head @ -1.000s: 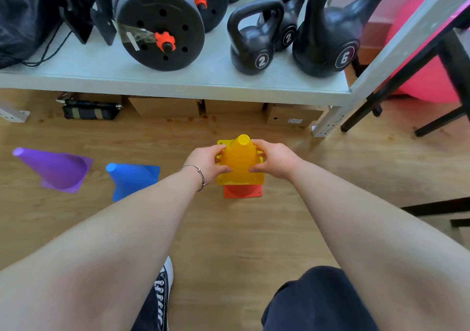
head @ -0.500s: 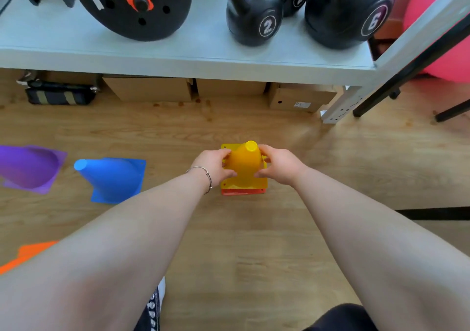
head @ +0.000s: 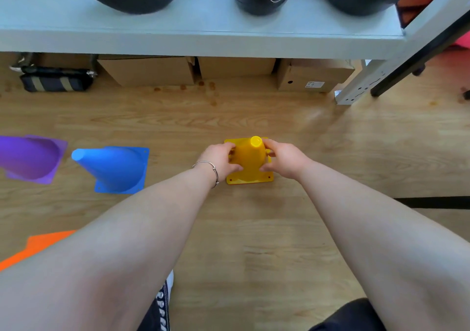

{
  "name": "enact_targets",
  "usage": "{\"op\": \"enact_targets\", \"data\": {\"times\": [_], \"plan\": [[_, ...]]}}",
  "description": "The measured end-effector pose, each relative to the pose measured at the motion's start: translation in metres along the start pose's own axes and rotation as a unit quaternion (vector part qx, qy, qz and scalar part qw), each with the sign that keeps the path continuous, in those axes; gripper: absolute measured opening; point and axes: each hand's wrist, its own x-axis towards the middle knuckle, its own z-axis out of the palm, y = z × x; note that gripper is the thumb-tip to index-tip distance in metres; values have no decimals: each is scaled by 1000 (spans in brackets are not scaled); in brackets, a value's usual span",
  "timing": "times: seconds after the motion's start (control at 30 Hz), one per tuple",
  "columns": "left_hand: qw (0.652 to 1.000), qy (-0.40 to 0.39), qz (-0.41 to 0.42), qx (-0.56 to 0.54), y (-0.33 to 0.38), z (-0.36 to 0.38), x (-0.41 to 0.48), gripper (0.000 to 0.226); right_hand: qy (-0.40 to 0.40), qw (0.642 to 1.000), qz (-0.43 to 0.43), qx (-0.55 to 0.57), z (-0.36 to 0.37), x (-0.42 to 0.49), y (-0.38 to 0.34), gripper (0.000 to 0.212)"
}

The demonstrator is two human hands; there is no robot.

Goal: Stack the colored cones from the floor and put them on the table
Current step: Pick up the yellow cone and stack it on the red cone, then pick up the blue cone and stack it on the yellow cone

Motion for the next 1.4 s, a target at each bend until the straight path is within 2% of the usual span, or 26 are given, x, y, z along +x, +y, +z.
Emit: {"op": "enact_targets", "data": {"times": [0.23, 0.43, 0.57, 0.67, 0.77, 0.9, 1.13, 1.3, 1.4], "plan": [[1000, 0, -4, 25, 4, 0, -2, 75, 6, 1000, 5, -24, -1, -2, -4, 90], [996, -3, 3, 85, 18, -18, -11, 79, 56, 995, 1, -87, -23, -13, -23, 75], [986, 50, -13, 160, 20, -37, -35, 73, 82, 990, 0, -115, -44, -28, -42, 68], [963, 120, -34, 239, 16, -52, -58, 73, 104, 987, -2, -126, -61, -39, -62, 63], [946, 177, -50, 267, 12, -76, -76, 74, 120, 983, -12, -136, -78, -50, -90, 60], [931, 229, -81, 273, 6, -114, -100, 74, 159, 969, -50, -182, -91, -62, -133, 61], [911, 276, -147, 270, -31, -157, -139, 74, 243, 918, -137, -281, -76, -59, -194, 56], [900, 294, -205, 250, -89, -170, -160, 69, 239, 900, -165, -326, -44, -42, -228, 60], [893, 315, -261, 190, -133, -165, -165, 60, 213, 900, -179, -336, -13, -28, -245, 57]]}}
